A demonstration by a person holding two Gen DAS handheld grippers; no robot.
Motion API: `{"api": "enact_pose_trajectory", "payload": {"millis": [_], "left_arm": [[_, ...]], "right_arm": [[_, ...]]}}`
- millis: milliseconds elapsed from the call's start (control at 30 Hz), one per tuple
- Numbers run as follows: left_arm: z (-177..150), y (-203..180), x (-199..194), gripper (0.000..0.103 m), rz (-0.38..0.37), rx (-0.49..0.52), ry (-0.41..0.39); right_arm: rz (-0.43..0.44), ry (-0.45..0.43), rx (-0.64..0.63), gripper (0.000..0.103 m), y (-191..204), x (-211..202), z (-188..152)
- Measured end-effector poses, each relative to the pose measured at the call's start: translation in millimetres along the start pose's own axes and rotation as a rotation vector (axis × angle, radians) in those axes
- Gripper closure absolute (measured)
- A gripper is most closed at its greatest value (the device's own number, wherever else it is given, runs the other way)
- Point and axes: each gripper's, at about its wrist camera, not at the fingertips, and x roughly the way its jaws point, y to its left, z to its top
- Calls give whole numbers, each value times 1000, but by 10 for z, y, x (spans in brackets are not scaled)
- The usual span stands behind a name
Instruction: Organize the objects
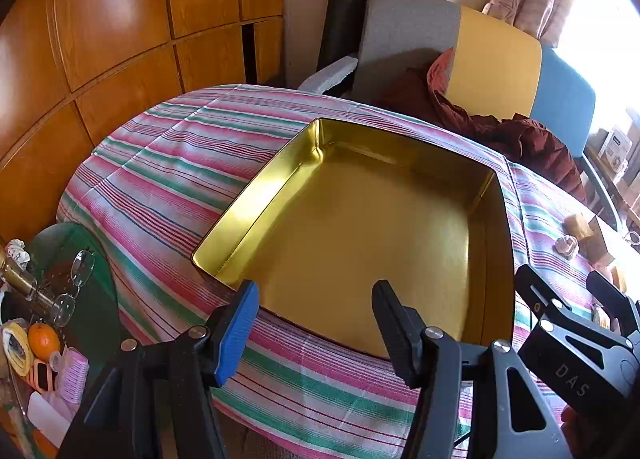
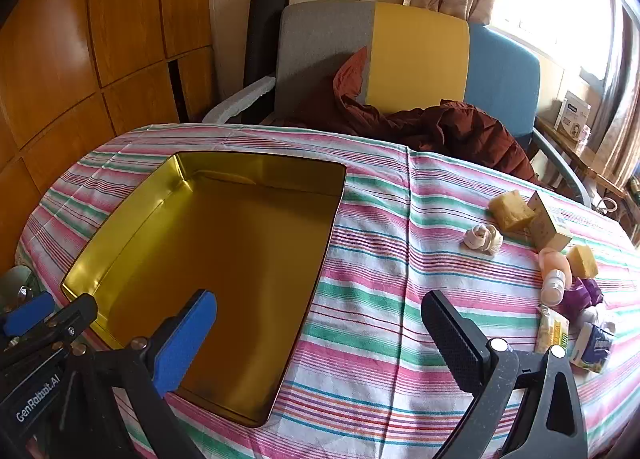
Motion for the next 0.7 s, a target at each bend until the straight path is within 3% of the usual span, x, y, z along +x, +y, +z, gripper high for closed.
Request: {"api": "enact_pose_trajectory", "payload": {"millis": [700], "left_arm": [[-20,-17,-20,43,-1,9,-2]], "right_arm": [[5,-2,7,0,-35,-15,-20]]}}
